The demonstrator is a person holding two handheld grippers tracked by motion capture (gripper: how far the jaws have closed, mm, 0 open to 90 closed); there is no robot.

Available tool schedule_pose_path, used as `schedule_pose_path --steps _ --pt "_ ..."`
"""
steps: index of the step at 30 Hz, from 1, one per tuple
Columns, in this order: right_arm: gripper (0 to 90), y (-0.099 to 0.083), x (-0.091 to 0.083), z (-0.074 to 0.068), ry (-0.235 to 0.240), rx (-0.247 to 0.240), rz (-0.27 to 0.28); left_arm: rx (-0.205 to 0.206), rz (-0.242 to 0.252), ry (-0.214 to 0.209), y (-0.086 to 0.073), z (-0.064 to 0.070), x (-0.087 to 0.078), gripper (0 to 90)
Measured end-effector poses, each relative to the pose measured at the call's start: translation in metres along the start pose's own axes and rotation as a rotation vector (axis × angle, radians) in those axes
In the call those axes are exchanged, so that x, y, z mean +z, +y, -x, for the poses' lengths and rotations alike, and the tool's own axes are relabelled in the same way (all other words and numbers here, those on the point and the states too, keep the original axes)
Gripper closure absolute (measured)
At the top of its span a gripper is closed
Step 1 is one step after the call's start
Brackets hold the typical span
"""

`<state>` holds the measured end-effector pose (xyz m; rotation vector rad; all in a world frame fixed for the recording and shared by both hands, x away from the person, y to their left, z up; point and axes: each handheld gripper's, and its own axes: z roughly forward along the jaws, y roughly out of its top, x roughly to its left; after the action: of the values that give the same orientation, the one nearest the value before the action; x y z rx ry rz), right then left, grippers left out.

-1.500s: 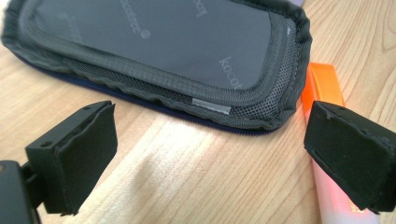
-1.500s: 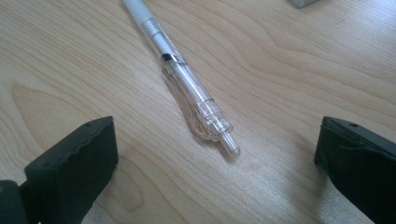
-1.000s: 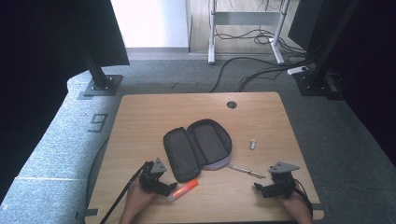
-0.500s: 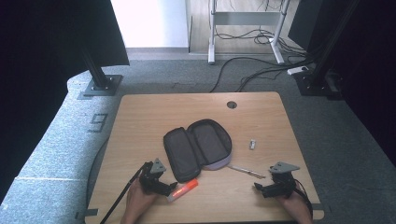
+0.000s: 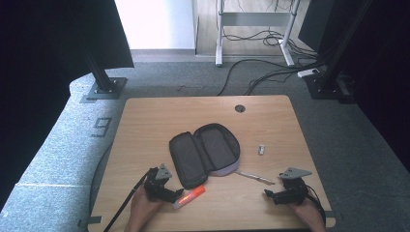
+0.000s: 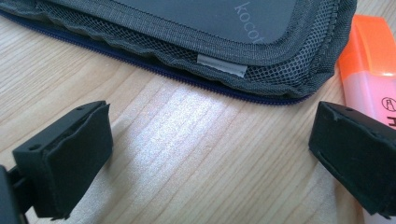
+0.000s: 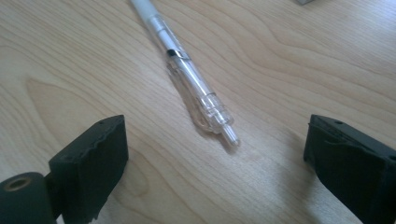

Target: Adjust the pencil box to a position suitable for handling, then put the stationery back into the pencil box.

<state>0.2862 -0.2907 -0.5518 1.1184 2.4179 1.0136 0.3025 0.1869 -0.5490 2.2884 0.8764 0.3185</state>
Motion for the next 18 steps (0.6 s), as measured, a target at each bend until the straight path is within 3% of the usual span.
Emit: schedule_pose_path --steps 18 --pt "9.5 0.02 -0.014 0.003 0.032 -0.003 0.056 -0.011 0.0 0.008 -0.002 -0.002 -0.002 0.0"
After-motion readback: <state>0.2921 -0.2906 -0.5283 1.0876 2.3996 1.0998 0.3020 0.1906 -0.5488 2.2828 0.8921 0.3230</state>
